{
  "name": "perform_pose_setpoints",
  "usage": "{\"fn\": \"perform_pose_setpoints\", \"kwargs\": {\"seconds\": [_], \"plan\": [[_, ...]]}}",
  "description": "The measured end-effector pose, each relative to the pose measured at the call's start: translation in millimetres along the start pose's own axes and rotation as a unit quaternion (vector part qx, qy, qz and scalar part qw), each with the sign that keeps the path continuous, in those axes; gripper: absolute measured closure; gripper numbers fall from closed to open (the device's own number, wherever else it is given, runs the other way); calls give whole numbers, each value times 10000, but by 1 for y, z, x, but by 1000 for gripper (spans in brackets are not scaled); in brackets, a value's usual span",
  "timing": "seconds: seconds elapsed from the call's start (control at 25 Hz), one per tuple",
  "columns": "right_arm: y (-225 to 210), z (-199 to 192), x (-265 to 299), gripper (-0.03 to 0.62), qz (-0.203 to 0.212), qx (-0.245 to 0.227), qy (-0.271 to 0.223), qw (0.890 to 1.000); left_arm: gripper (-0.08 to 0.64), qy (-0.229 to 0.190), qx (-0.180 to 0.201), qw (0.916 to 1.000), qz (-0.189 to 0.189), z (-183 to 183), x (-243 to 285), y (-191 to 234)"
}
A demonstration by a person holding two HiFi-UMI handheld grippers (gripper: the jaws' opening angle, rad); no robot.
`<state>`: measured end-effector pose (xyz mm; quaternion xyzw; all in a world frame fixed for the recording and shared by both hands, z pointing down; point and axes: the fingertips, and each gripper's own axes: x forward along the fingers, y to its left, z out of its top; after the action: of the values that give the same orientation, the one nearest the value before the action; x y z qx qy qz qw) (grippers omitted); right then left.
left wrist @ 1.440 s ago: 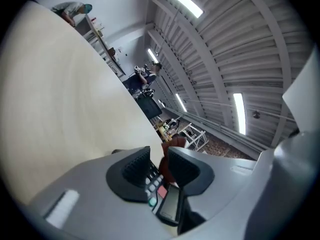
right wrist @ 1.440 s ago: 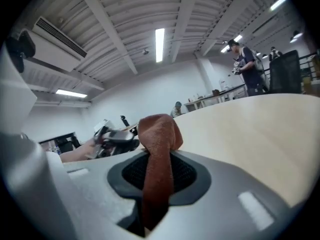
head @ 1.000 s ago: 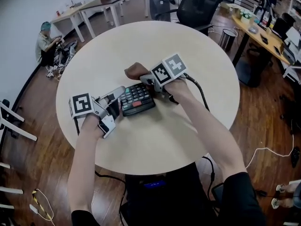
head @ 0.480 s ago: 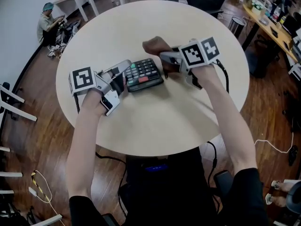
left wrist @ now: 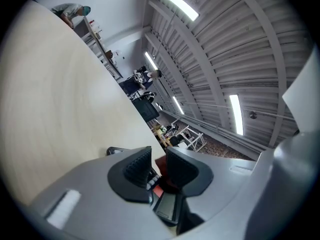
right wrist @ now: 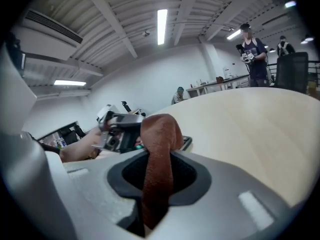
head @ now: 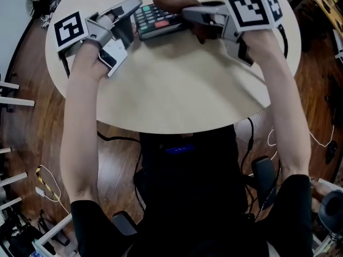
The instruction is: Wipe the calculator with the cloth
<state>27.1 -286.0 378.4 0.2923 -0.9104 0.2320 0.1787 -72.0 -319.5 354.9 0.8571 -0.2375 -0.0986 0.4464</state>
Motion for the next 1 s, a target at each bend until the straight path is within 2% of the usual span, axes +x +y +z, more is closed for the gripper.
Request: {"fn": "perform_pose_setpoints", "kwargs": {"seconds": [0.16,0.2,0.24,0.28,0.32,0.36,0.4,0.44,0.48,0.52,0.56,0.64,0.68,0.72,0.76,0.8,0.84,0.92,1.0], "plan": [[65,-12,-44,509,842,94,-642,9943,479,70,76,9999,-100,-10,0,-7],[74,-8,-55,508,983,39,-864,9914,454,125,179,9997,-138,-11,1,-14],[79,-2,-65,508,1012,-33,-1075,9890,427,197,438,9987,-161,-12,0,-22],[78,3,-75,508,957,-91,-1257,9874,405,292,928,9952,-128,-12,-2,-32],[75,7,-84,508,870,-119,-1407,9861,379,430,1689,9847,-18,-13,-7,-41],[70,9,-91,508,789,-113,-1526,9851,368,628,2655,9620,141,-15,-12,-50],[66,10,-95,508,724,-81,-1624,9840,340,880,3669,9256,299,-20,-17,-57],[62,10,-97,508,675,-33,-1710,9830,333,1178,4587,8797,425,-30,-20,-64],[60,10,-98,508,642,24,-1797,9816,330,1509,5345,8300,517,-43,-23,-70],[59,11,-99,508,626,83,-1891,9799,330,1864,5949,7797,593,-59,-23,-74],[59,12,-101,508,626,135,-1991,9779,330,2230,6450,7278,679,-74,-21,-74],[58,12,-110,508,657,197,-2180,9735,330,2897,7283,6139,940,-100,-10,-64],[55,9,-117,508,670,212,-2248,9719,331,3152,7581,5600,1111,-111,-2,-56],[50,5,-125,508,671,226,-2291,9708,331,3314,7789,5170,1271,-121,8,-49],[46,0,-132,508,673,233,-2311,9703,349,3380,7928,4872,1409,-128,16,-45],[42,-2,-136,508,689,230,-2316,9701,405,3384,8024,4674,1522,-132,23,-43],[41,-4,-138,508,697,239,-2313,9701,435,3371,8096,4529,1607,-133,26,-42],[36,-6,-137,508,650,353,-2314,9700,495,3353,8204,4297,1730,-131,29,-40],[33,-8,-136,508,615,472,-2325,9695,497,3369,8251,4138,1859,-126,31,-38]]}}
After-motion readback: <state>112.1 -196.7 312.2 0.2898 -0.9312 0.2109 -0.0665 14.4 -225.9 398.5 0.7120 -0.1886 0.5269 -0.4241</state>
